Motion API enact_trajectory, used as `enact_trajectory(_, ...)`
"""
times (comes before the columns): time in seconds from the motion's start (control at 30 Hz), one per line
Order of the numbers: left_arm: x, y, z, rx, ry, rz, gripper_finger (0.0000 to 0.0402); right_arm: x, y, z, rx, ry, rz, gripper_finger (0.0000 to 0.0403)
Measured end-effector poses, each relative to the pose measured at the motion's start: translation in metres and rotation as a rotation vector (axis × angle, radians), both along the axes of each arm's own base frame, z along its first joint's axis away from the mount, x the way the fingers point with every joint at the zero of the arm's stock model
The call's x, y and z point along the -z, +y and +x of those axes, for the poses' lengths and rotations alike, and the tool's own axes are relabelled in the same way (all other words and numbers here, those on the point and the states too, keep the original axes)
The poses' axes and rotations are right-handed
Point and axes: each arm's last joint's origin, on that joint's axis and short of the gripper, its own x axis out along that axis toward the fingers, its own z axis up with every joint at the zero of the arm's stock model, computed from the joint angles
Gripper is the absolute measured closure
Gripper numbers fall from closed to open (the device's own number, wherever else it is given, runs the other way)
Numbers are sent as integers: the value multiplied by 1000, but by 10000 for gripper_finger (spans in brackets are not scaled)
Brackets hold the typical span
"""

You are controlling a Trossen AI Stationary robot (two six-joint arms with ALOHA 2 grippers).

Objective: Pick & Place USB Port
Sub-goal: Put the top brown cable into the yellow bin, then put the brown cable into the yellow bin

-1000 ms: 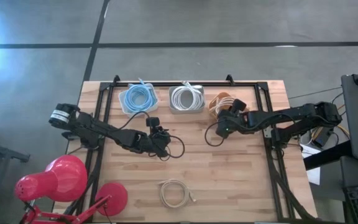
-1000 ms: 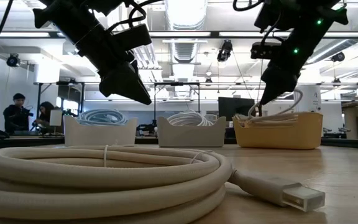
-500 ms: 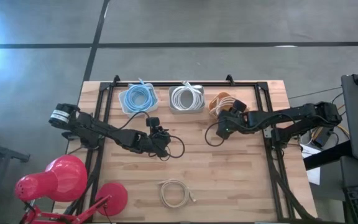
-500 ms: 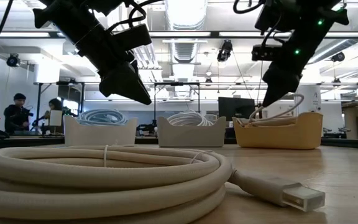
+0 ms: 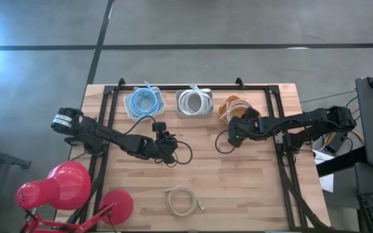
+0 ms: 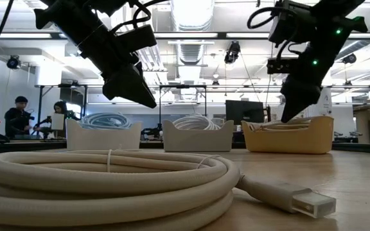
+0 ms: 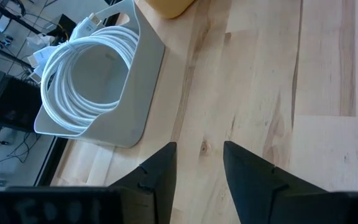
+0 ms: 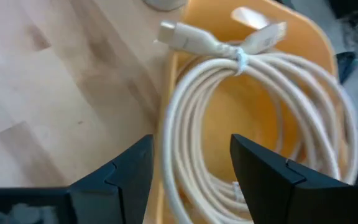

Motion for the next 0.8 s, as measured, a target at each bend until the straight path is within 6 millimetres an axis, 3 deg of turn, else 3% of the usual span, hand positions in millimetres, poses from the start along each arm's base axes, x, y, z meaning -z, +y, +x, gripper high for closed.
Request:
enact_trajectory(0.2, 0, 0, 0, -1, 0, 0, 259, -5, 1, 4, -17, -19, 28, 183)
enact_trajectory(0.47, 1, -1, 1, 30, 3, -44, 259, -32, 1, 19, -66, -87, 16, 181)
enact_trajectory(0.8, -1, -16, 7, 316, -28, -454, 260, -43, 22, 39, -229, -286, 129, 181)
